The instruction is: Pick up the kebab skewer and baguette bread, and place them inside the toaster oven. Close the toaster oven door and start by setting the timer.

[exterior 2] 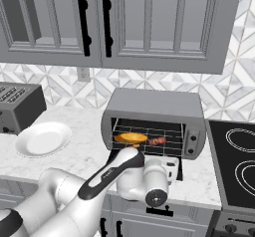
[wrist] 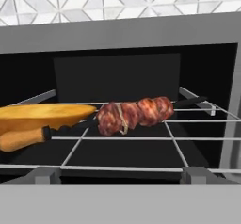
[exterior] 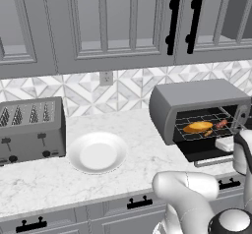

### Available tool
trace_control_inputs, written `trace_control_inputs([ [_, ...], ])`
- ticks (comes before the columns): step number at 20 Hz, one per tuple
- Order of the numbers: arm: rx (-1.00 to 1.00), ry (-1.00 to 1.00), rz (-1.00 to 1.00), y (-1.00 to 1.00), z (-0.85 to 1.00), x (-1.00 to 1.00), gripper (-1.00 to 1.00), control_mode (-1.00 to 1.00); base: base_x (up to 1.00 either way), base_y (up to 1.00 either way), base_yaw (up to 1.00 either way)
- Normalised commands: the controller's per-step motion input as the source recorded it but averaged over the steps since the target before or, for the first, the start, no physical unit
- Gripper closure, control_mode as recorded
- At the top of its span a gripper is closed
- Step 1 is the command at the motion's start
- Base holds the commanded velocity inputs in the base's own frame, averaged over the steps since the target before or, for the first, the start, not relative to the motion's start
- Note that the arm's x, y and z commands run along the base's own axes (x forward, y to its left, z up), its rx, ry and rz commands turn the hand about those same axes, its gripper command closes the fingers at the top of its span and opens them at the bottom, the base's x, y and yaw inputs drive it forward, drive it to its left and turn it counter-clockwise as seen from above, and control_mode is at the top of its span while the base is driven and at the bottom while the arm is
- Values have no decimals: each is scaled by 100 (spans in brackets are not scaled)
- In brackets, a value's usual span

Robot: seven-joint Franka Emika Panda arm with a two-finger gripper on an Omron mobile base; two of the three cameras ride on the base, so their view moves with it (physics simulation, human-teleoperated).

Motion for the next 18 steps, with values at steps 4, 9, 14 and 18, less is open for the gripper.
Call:
trace_control_inputs([
  [4, 0, 0, 0, 0, 0, 10, -100, -100, 0, 0, 0],
  [9, 0, 0, 0, 0, 0, 9, -100, -100, 0, 0, 0],
  [14, 0, 0, 0, 0, 0, 12, -100, -100, 0, 0, 0],
  [18, 0, 0, 0, 0, 0, 12, -100, -100, 0, 0, 0],
])
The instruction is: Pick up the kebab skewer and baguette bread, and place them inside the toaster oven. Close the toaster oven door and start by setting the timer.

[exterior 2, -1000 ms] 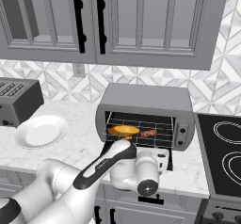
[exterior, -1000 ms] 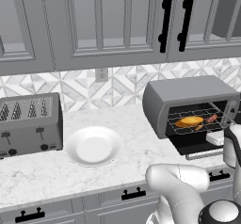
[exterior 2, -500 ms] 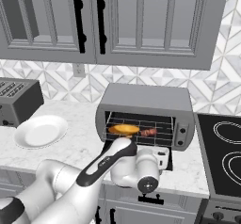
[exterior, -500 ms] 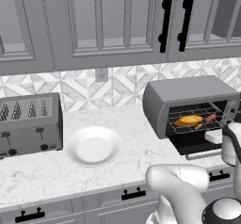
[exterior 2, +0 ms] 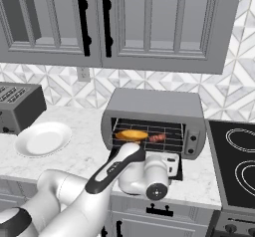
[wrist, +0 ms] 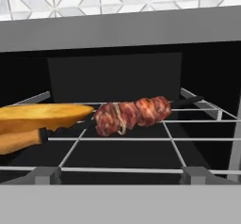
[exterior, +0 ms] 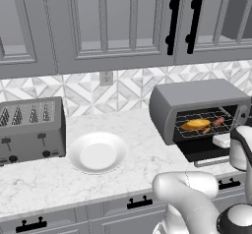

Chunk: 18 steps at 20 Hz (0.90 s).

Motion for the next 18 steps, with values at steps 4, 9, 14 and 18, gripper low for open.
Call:
trace_control_inputs([
  [4, 0, 0, 0, 0, 0, 9, -100, -100, 0, 0, 0],
  [9, 0, 0, 0, 0, 3, 12, -100, -100, 0, 0, 0],
  [14, 0, 0, 0, 0, 7, 12, -100, -100, 0, 0, 0],
  [18, 0, 0, 0, 0, 9, 19, -100, -100, 0, 0, 0],
])
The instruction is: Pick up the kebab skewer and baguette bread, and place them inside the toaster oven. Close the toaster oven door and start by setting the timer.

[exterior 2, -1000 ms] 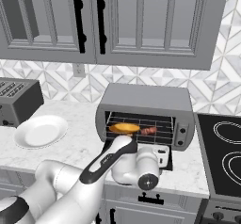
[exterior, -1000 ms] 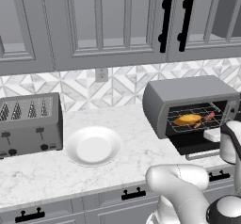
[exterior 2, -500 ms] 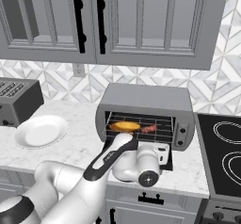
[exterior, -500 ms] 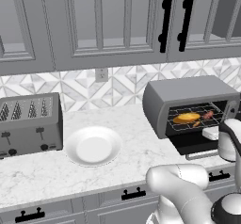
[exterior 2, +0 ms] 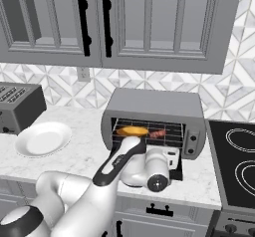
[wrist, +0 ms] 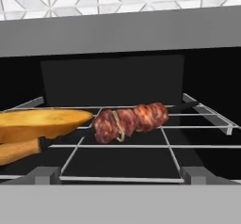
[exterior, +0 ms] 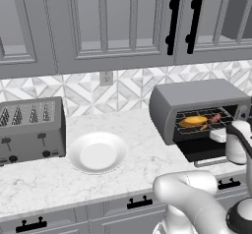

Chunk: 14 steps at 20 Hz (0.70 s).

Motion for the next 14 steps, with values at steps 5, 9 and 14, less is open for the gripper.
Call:
trace_control_inputs([
  [5, 0, 0, 0, 0, 2, 15, -100, -100, 0, 0, 0],
  [9, 0, 0, 0, 0, 0, 11, -100, -100, 0, 0, 0],
  [14, 0, 0, 0, 0, 0, 12, -100, -100, 0, 0, 0],
])
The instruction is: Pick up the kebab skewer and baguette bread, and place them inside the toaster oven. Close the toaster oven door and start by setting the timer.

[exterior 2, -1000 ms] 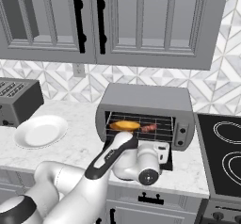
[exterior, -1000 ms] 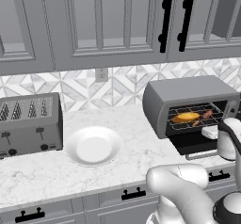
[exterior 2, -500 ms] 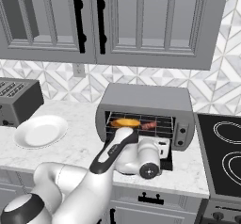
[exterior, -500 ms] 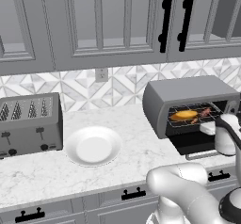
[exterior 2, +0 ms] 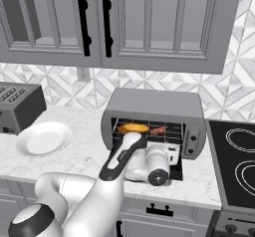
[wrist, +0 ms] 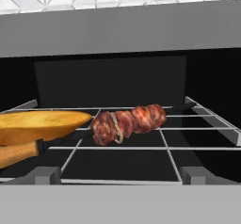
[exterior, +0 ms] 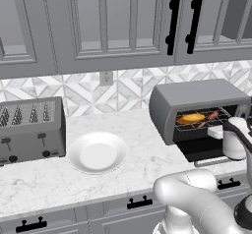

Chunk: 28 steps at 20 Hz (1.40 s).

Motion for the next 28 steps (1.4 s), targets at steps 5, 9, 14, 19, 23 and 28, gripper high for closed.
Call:
trace_control_inputs([
  [5, 0, 0, 0, 0, 0, 24, -100, -100, 0, 0, 0],
  [9, 0, 0, 0, 0, 0, 25, -100, -100, 0, 0, 0],
  [14, 0, 0, 0, 0, 0, 23, -100, -100, 0, 0, 0],
  [19, 0, 0, 0, 0, 0, 21, -100, -100, 0, 0, 0],
  [23, 0, 0, 0, 1, 0, 19, -100, -100, 0, 0, 0],
  [28, 0, 0, 0, 0, 0, 9, -100, -100, 0, 0, 0],
])
